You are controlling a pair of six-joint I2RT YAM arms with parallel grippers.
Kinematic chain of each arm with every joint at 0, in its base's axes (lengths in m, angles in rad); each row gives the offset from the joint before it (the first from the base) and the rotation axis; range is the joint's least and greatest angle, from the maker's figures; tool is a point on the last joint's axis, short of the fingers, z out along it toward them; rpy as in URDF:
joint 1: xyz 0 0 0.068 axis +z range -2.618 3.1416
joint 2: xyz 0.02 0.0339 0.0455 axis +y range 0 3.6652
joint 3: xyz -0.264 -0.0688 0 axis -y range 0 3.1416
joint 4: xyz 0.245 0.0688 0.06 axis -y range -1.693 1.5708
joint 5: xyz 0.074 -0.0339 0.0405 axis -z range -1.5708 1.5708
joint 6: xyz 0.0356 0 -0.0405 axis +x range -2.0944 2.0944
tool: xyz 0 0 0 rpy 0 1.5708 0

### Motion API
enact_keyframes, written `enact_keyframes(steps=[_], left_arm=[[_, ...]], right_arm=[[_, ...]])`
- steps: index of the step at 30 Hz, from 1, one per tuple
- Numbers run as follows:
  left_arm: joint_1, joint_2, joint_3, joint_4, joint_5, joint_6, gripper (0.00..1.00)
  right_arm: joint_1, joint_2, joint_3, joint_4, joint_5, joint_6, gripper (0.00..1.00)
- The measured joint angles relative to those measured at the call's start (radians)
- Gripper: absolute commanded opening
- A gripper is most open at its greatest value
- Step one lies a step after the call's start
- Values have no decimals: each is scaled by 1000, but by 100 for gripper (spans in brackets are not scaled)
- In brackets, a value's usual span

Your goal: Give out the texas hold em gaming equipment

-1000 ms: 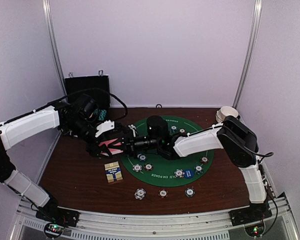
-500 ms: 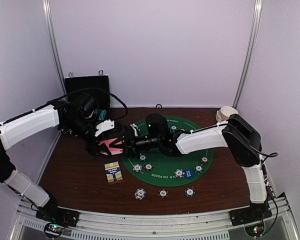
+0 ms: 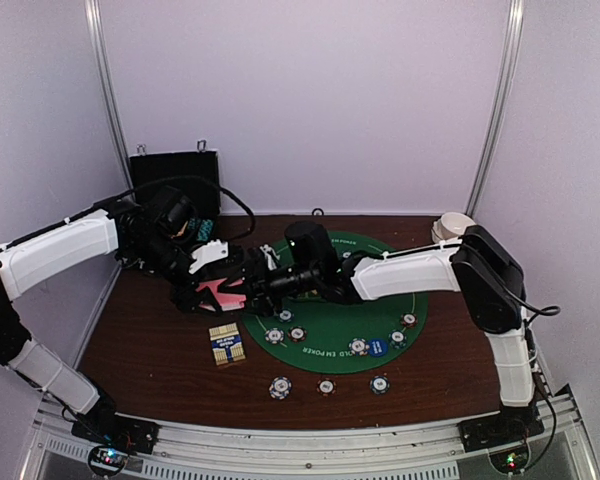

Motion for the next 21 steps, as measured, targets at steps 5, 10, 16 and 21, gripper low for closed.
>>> enact_keyframes(steps=[5,10,16,21], left_arm=[[0,0,0,0,0,0,0],[0,0,0,-2,-2,0,0],[0,0,0,-13,-8,0,0],[0,-1,0,-10,-6,0,0]], right_arm=[[1,0,35,-64,9,-20,57],[1,0,59,-135,12,-60,55],[-2,-18,65,-200,14,-111,52],[-11,-46,63,-264,14,-144,51]])
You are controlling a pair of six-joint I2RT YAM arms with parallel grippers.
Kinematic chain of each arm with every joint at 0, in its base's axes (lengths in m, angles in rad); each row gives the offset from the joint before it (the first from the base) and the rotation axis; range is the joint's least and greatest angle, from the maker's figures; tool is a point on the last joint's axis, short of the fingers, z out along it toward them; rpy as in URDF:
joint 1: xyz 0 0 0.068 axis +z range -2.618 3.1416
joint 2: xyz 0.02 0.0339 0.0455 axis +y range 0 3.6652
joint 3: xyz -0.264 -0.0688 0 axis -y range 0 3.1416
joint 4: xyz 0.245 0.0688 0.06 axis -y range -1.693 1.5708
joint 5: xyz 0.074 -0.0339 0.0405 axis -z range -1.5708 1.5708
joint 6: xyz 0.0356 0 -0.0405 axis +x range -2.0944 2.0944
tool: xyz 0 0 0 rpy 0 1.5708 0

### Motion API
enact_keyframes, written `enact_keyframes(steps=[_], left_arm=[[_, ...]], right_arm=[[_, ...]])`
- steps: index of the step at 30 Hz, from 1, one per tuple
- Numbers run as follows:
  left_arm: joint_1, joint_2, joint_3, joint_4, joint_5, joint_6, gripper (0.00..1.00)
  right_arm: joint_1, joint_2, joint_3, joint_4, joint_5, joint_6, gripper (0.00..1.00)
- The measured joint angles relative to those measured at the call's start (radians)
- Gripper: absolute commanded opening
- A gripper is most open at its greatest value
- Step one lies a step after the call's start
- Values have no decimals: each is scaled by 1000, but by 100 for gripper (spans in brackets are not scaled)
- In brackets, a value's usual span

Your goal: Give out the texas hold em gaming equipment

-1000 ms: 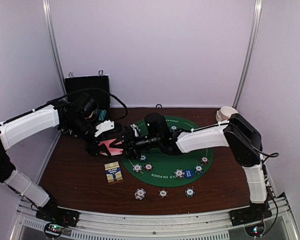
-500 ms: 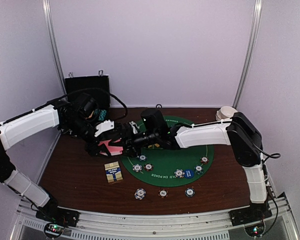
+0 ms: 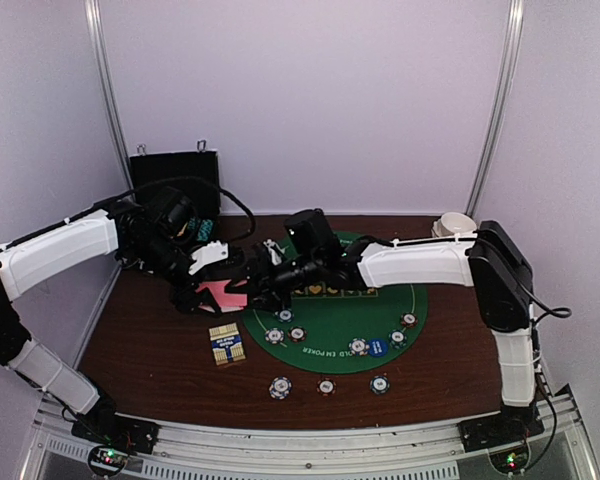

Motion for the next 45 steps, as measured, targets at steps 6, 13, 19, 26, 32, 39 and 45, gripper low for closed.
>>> enact_keyframes(steps=[6,13,19,26,32,39,45], left_arm=[[0,0,0,0,0,0,0],[0,-5,0,0,0,0,0],[0,-5,0,1,11,-7,0],[0,-5,3,1,30,-24,0],[0,-5,22,1,38,-31,0],[0,-4,23,-2,39,-35,0],[0,-4,25,-5,38,-35,0]], right_arm=[[-6,-29,-8,-43,0,-19,49],[-13,-66,-19,-79,-3,-27,58],[-6,-67,-19,-89,-11,-24,70],[11,-39,0,-34,-26,10,70],[24,25,37,14,-36,48,69],[29,37,42,38,-45,67,69],[24,37,40,23,-45,43,66]])
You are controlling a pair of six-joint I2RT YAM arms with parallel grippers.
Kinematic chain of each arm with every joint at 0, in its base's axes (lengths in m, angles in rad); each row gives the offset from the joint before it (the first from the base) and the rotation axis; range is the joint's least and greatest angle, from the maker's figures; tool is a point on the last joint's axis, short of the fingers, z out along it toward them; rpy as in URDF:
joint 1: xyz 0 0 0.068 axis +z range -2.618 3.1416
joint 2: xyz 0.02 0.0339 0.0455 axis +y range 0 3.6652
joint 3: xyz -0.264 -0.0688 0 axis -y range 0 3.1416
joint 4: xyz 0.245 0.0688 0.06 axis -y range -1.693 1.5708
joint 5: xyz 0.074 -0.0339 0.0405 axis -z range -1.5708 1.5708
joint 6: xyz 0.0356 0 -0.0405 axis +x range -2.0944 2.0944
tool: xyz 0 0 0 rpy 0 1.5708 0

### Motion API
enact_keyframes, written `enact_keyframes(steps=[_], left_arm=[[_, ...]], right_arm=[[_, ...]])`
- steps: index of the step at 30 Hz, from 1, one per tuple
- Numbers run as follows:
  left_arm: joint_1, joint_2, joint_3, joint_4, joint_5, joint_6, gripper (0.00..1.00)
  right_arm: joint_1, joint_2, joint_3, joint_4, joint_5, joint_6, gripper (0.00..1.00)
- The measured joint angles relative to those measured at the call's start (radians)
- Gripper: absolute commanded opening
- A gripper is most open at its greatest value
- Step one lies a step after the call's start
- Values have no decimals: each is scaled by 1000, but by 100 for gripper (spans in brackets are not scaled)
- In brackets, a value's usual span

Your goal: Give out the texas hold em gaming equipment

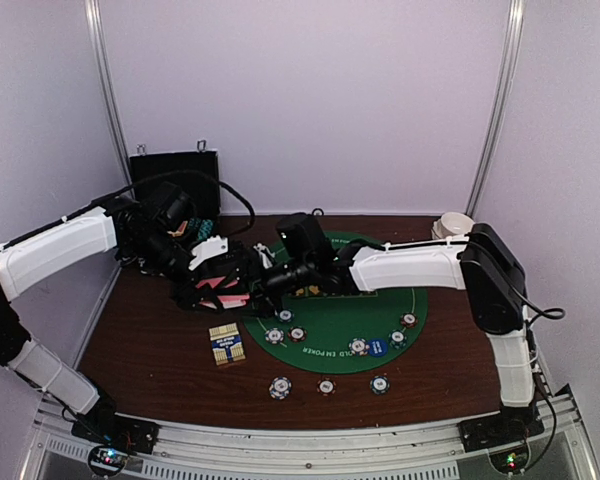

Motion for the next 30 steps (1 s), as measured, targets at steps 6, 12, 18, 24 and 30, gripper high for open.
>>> enact_keyframes(steps=[6,12,18,24,30], left_arm=[[0,0,0,-13,-2,0,0],[0,0,0,-14,-1,0,0],[0,0,0,-14,-2,0,0],[0,0,0,-14,-2,0,0],[0,0,0,-13,-2,0,0]], right_arm=[[-21,-45,-47,-32,-2,-44,63],[-29,-74,-57,-85,0,-66,62],[-29,-104,-74,-102,0,-63,59],[-31,-158,-93,-121,-1,-63,43],[-39,-176,-98,-151,-2,-71,31]])
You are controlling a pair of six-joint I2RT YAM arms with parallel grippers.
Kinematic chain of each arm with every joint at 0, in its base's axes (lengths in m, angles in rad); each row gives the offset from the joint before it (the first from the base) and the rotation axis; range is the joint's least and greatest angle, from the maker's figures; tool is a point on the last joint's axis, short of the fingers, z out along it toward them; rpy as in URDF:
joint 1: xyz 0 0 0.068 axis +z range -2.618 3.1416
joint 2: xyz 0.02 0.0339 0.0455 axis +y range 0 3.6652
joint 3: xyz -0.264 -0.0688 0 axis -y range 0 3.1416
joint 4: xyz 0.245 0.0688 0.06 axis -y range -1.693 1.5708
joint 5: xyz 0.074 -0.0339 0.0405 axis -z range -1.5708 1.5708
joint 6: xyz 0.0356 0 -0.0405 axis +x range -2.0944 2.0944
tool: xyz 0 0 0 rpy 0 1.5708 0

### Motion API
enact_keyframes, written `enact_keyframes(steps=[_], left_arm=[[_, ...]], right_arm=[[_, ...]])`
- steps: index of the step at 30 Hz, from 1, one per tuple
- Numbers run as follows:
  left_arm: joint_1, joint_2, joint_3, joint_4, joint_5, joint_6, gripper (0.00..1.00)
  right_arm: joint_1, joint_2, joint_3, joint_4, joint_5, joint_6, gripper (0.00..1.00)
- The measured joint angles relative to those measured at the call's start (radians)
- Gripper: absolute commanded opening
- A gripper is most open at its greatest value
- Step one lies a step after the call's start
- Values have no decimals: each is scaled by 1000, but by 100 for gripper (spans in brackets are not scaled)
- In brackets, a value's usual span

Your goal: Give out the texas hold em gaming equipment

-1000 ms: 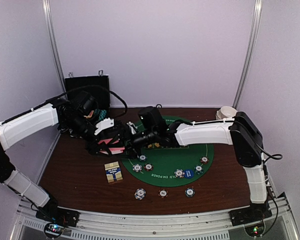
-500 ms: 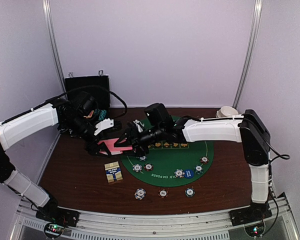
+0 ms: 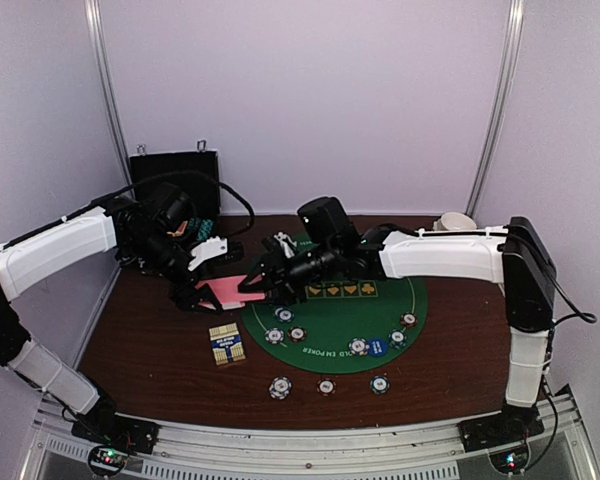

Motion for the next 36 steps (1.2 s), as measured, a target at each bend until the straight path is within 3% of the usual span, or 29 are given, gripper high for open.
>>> enact_keyframes(steps=[9,21,29,36], left_arm=[[0,0,0,-2,-11,0,0],[8,-11,-5,-2,-35,1,0],[39,-37,-24,-3,-49,12,0],[40,-40,-28,-8,-49,14,0]], right_arm=[[-27,-9,0,-106,-3,-48,0],[-68,-41,2,-187,-13,-93,0],[-182,-62,4,-257,-25,-165,0],[-206,76,145,-274,-34,-209,0]])
